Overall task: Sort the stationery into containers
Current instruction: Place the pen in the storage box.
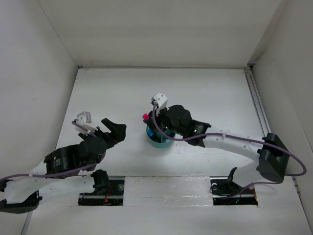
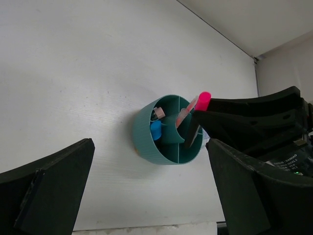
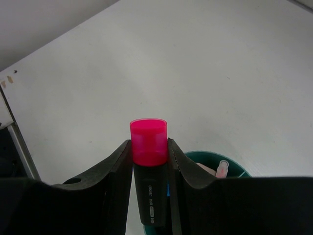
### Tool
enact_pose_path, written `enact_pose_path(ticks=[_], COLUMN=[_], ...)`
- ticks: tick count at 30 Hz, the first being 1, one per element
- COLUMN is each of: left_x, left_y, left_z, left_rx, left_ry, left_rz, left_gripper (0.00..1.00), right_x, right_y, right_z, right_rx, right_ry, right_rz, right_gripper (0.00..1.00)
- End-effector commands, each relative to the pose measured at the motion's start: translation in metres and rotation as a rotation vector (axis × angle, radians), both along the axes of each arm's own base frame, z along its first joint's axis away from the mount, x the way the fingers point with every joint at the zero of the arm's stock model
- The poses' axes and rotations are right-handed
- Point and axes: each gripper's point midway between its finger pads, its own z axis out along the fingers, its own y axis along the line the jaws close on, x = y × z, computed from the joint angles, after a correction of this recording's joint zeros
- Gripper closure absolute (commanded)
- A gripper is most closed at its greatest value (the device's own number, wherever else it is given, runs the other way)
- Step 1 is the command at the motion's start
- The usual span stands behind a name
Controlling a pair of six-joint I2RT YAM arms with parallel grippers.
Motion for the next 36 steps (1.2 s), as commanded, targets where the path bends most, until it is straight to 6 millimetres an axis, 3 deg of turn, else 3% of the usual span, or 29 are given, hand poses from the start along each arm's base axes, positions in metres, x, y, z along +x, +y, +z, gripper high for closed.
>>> enact_pose_path(ticks=[1, 10, 20, 21, 29, 31, 32, 34, 36], left_x=[0.005, 0.008, 0.007, 0.006, 0.006, 0.006, 0.006, 0.006, 0.006], left_y=[0.009, -0.007, -0.008, -0.006, -0.008, -0.009, -0.009, -0.009, -0.008], left_z=[-0.003, -0.011, -0.006, -0.005, -0.005, -0.007, -0.007, -0.007, -0.006], left_rx=[0.012, 0.097, 0.065, 0.065, 0.063, 0.063, 0.072, 0.072, 0.063], left_ry=[-0.006, 0.014, -0.001, -0.006, -0.006, -0.006, -0.007, -0.007, -0.010], left_rz=[0.069, 0.028, 0.014, 0.011, 0.001, 0.001, -0.002, -0.002, -0.002], left_gripper=[0.00, 0.00, 0.00, 0.00, 0.00, 0.00, 0.00, 0.00, 0.00], right_x=[-0.004, -0.009, -0.012, -0.013, -0.017, -0.017, -0.018, -0.018, -0.019], right_y=[0.012, 0.019, 0.013, 0.012, 0.007, 0.008, 0.007, 0.007, 0.005], right_z=[0.010, -0.010, -0.030, -0.040, -0.050, -0.048, -0.052, -0.052, -0.052], right_rx=[0.055, 0.046, -0.013, -0.035, -0.050, -0.042, -0.050, -0.050, -0.050], right_ry=[-0.059, -0.091, -0.117, -0.112, -0.100, -0.105, -0.100, -0.100, -0.100], right_rz=[0.049, 0.114, 0.138, 0.141, 0.151, 0.150, 0.151, 0.151, 0.151], right_gripper=[1.00, 1.00, 1.00, 1.00, 1.00, 0.94, 0.83, 0.78, 0.59])
